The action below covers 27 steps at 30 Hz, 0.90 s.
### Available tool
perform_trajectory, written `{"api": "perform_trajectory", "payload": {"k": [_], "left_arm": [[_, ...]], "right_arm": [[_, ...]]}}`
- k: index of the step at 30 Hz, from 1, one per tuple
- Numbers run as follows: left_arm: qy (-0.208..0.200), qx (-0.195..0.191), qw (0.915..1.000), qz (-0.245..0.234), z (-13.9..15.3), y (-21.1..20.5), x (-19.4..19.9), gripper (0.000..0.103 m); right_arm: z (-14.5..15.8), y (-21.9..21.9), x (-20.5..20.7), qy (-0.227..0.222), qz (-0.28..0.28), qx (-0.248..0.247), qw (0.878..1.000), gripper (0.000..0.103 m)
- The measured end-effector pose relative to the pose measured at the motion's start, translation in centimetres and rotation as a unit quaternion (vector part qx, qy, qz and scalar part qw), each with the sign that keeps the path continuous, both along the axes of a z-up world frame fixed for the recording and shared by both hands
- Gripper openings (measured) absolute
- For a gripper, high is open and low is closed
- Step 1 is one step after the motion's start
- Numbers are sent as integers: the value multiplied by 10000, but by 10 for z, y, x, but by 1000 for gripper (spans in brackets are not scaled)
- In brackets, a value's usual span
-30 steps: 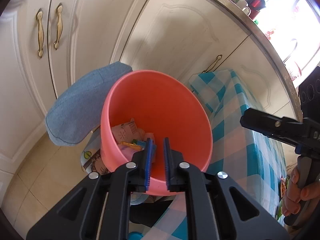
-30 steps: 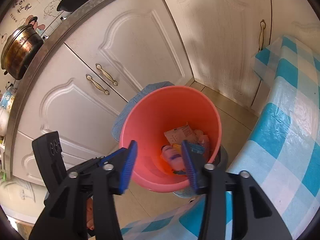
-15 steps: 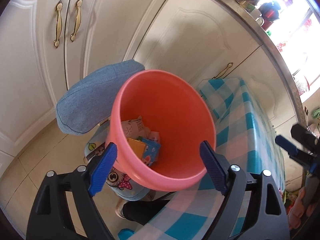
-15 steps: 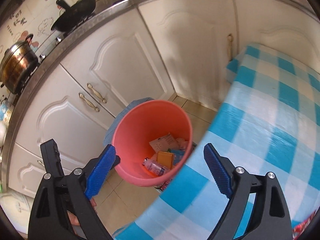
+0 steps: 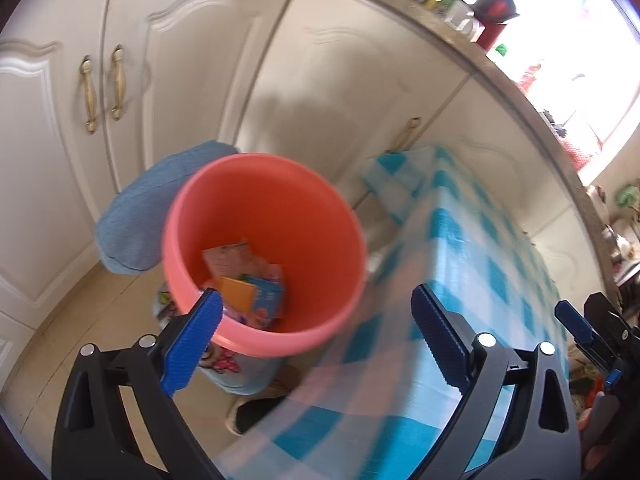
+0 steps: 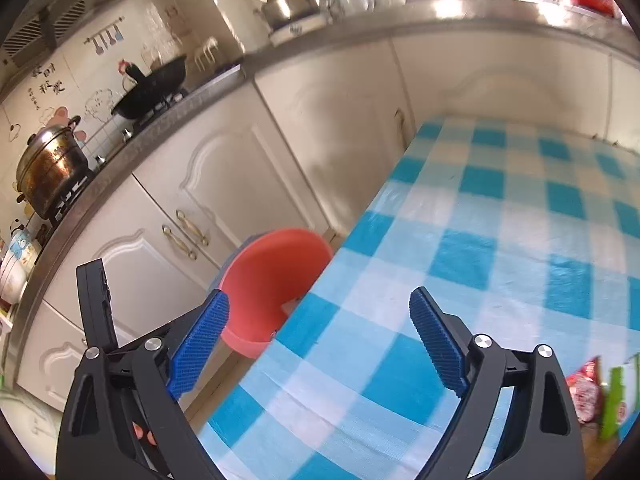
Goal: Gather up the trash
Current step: 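Move both tools back to the table toward the green snack bags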
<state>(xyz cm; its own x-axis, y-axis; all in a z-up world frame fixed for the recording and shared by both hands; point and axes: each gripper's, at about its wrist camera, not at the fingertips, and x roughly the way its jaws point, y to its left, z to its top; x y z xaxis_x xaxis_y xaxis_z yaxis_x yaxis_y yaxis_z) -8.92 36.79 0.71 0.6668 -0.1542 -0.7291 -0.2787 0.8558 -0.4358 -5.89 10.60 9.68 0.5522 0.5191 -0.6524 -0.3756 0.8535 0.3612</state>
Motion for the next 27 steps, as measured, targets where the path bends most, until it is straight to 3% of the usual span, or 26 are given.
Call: {"api": "perform_trajectory", "payload": {"k": [8,14,18,24,27], "left_arm": [[-562,103,9965,-603,25,-52,-17,96],[-969,364,9859,-1318,46,-99,-37,96],[-1060,600,9737,-1925,54,-135,-50,96],[-1063,724,9614,-2434,55,-173,-66,96],[-1022,882,9512,-2775,57,-197,-73,96]], "right_arm": [[19,-45,-33,-749,-192,60,9970,94],[22,-93,-63,-1135,-531,14,9921,98],[16,-130,-83,-1090,-869,-81,9902,98],[0,-178,-104,-887,-1363,-112,9866,98],[-8,-201,-111,-765,-1564,-37,9847,98]]}}
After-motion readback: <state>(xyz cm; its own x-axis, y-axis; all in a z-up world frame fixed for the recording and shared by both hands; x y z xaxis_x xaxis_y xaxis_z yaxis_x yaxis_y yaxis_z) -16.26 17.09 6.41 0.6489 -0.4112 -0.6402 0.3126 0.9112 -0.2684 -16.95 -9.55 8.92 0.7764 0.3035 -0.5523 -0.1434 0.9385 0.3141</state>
